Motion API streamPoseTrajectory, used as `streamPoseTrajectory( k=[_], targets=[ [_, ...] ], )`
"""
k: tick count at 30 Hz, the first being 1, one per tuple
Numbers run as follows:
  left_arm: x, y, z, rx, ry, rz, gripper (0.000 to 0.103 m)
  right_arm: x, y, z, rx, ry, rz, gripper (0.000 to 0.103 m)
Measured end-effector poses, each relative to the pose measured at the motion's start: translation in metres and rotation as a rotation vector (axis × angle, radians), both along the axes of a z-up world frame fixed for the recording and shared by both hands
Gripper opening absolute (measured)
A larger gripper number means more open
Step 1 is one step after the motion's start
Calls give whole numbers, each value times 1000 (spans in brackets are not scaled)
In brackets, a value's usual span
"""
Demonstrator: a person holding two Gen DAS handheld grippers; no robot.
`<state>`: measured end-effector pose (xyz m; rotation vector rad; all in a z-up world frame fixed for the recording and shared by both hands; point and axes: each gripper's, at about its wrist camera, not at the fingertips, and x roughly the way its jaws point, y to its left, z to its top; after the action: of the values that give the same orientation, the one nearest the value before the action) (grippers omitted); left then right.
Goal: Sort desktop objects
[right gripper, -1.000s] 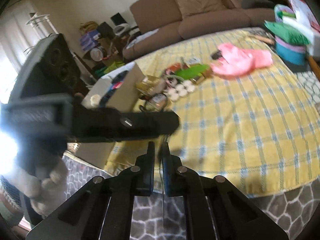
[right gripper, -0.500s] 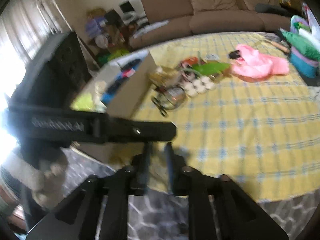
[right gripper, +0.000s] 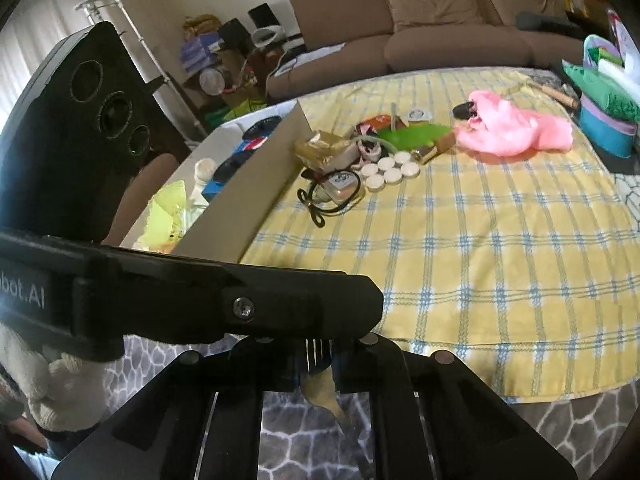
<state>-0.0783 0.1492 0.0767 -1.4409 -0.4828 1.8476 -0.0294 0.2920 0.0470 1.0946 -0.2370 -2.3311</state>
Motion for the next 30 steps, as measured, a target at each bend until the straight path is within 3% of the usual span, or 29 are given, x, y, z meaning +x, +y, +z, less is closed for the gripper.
streamPoseTrajectory(
  k=[7, 13, 17, 22, 26, 30],
  targets=[
    [2, -5, 29, 27, 58, 23, 14, 2, -13, 31, 32, 98, -13, 9],
    [-5, -35, 58, 23, 103, 64, 14, -8, -48, 55, 56, 157, 23, 9],
    [-14, -73, 71, 38, 106, 115, 14, -21, -83, 70, 89, 160, 85, 9],
    [-25, -134, 87, 111, 111, 201, 14, -40, -141, 100, 162, 171, 177, 8],
    [-35, -188, 103, 171, 119, 271, 14, -54, -186, 118, 179, 173, 240, 8],
    [-43, -241, 115, 179, 141, 330, 14, -69, -237, 128, 172, 157, 299, 8]
  ],
)
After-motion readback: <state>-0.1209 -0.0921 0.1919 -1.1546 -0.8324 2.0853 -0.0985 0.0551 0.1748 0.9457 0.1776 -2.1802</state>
